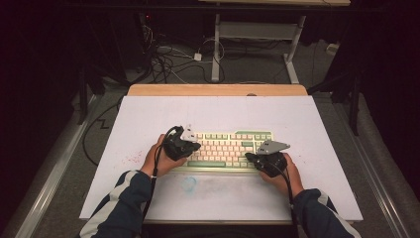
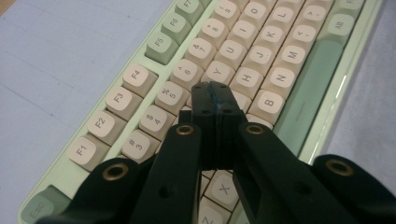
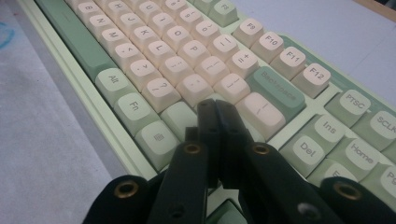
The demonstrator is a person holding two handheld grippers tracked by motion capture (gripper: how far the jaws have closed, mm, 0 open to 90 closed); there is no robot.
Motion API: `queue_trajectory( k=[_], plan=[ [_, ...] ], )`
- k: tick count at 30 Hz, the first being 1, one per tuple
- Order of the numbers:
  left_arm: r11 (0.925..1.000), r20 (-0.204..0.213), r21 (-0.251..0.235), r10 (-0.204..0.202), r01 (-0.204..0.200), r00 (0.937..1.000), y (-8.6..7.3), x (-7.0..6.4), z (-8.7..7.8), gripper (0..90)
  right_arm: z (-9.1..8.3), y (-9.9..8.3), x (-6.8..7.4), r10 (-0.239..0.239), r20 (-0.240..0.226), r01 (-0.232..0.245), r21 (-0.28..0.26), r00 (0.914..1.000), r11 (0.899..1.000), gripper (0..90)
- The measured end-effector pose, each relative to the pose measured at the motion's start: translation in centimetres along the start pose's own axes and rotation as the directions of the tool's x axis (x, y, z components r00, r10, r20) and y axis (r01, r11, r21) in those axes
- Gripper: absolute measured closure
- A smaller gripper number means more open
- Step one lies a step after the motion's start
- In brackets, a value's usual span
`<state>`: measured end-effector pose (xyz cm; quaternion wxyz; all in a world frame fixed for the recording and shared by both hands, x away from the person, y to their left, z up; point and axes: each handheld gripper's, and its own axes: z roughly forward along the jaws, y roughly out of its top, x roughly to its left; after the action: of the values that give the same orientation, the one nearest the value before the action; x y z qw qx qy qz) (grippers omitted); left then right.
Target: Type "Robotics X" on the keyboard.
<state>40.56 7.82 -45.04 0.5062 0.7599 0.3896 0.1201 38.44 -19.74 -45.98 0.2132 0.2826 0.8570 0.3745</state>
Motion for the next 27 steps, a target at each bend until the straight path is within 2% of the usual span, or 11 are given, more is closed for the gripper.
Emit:
queue_trajectory(
  k=[4,11,23,27],
  plan=[
    [1.0000,-0.025,0.003,0.000,0.000,0.9997,0.1,0.4,0.8,87.8,0.0,0.0,0.0,0.002,0.000,-0.002,0.001,1.0000,1.000,90.0],
    [0.9998,-0.046,0.021,0.007,-0.006,0.9989,-0.1,0.7,1.4,87.8,0.0,0.0,0.0,0.004,0.000,-0.004,0.000,1.0000,1.000,90.0],
    [0.9995,-0.046,0.022,0.022,-0.021,0.9987,-0.2,0.6,1.5,87.8,0.0,0.0,0.0,0.001,0.001,-0.001,0.002,1.0000,1.000,90.0],
    [0.9991,-0.042,0.037,0.020,-0.019,0.9989,-0.4,0.5,1.8,87.7,0.0,0.0,0.0,0.003,0.001,-0.003,0.000,1.0000,1.000,90.0]
  ],
)
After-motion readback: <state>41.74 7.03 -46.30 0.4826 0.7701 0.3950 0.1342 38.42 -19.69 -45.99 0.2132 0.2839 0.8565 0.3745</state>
